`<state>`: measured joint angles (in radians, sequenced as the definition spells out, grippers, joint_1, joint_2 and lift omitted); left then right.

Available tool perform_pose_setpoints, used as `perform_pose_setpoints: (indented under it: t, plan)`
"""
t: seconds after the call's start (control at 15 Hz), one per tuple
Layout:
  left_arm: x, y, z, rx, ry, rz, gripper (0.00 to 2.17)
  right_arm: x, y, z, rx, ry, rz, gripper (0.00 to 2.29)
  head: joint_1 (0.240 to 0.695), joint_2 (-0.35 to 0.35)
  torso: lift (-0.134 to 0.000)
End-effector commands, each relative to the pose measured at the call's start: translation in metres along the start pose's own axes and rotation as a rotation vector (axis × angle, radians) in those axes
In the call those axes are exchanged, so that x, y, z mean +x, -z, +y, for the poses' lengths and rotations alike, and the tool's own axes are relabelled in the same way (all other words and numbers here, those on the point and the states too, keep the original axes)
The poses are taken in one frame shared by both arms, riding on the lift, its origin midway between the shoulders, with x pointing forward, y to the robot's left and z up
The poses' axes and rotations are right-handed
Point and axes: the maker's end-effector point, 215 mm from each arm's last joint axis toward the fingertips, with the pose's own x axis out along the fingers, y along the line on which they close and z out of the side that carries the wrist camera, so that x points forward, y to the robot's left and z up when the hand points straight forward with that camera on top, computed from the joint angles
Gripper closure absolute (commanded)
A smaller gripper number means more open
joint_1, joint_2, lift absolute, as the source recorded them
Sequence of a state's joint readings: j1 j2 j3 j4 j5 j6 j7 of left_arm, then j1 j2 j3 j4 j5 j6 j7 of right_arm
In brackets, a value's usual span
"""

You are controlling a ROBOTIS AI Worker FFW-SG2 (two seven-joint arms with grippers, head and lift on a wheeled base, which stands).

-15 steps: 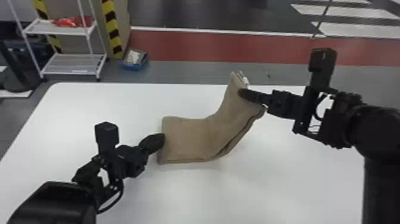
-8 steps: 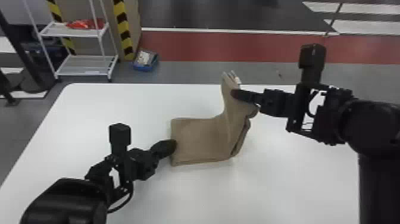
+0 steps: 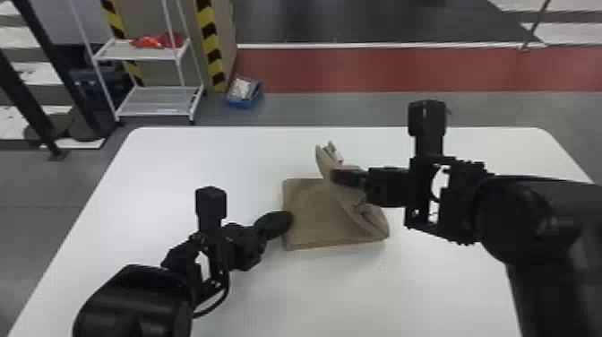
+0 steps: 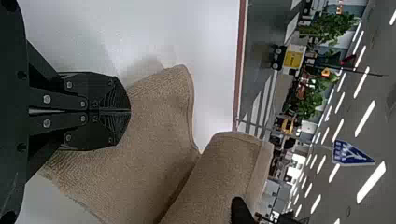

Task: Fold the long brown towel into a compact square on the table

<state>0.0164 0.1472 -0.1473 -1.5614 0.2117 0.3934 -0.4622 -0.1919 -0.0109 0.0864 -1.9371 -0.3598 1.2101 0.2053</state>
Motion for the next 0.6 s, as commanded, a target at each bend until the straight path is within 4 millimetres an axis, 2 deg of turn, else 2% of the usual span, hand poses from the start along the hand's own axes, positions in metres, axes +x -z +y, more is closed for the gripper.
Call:
perform_pose_setpoints:
  t: [0.0, 0.2, 0.53]
  plan:
    - [-0.001, 0.001, -0.001, 0.0, -0.001, -0.002, 1.38, 0.014, 0.012, 0.003, -0.018, 0.007, 0.016, 1.33, 0.695, 0.045, -0.123]
    - [-0.002, 0.003, -0.005, -0.002, 0.003, 0.0, 1.38, 0.027, 0.021, 0.014, -0.035, 0.001, 0.023, 1.33, 0.695, 0.059, -0.123]
    - [-0.005, 0.003, -0.007, -0.002, 0.004, -0.005, 1.38, 0.04, 0.028, 0.02, -0.071, 0.016, 0.022, 1.32, 0.695, 0.078, -0.123]
